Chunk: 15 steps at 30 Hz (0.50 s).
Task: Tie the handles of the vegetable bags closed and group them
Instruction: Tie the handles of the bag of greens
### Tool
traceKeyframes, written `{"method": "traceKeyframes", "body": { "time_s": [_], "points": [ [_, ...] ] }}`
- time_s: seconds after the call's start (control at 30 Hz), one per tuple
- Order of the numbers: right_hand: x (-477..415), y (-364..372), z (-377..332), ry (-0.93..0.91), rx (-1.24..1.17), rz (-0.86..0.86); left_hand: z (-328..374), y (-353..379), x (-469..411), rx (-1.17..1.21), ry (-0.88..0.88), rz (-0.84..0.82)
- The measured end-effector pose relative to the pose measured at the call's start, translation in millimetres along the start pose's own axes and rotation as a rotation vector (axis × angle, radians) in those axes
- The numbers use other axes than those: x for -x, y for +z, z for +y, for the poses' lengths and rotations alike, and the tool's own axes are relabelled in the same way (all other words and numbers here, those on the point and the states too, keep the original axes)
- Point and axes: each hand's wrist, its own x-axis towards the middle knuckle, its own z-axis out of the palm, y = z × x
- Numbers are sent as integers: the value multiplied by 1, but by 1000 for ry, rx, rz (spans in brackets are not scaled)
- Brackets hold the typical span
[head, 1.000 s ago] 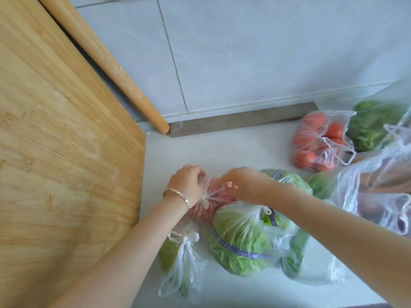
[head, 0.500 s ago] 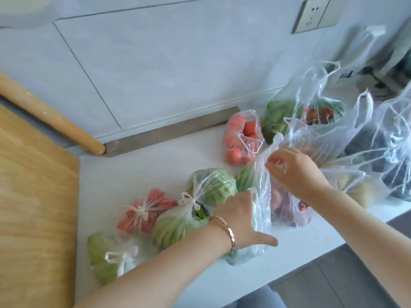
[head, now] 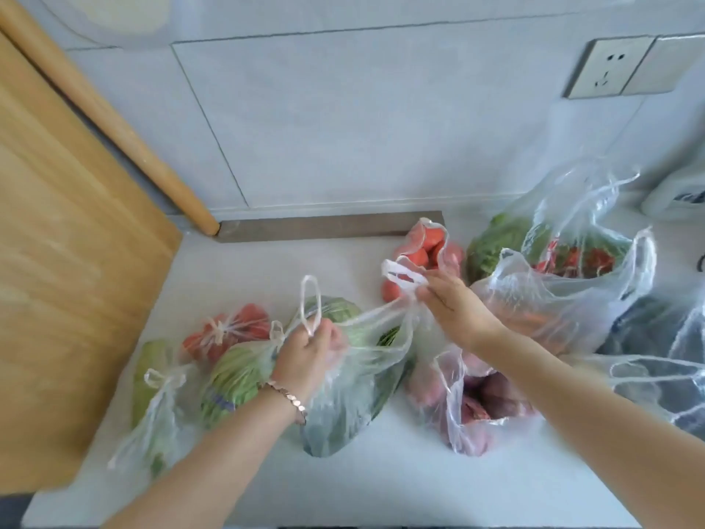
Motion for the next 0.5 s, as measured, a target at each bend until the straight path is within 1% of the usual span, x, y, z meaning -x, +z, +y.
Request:
{"method": "traceKeyframes", "body": {
  "time_s": [0.03, 0.07, 0.13, 0.2, 0.27, 0.3, 0.37, 0.43, 0.5],
  "points": [
    [4, -5, -10, -10, -111, -22, -7, -3, -1, 96, 52, 95],
    [9, -8, -18, -6, -229, -25, -7, -6, 2, 156, 106, 157],
    [14, -10, -26, -13, -382, -60, -6, -8, 9, 260, 157, 223],
    [15, -3, -33, 22, -529, -59, 5, -2, 18, 511, 111, 203],
    [11, 8, -38, 181, -699, -13, 12, 6, 21, 652, 92, 166],
    [10, 15, -39, 282, -744, 3, 14, 11, 22, 642, 80, 148],
    [11, 32, -39, 437, -791, -23, 14, 21, 18, 591, -15, 84],
    [14, 47, -36, 531, -845, -78, 14, 31, 14, 553, -111, 9],
    [15, 54, -35, 584, -801, -98, 12, 38, 6, 454, -167, -35]
  ]
}}
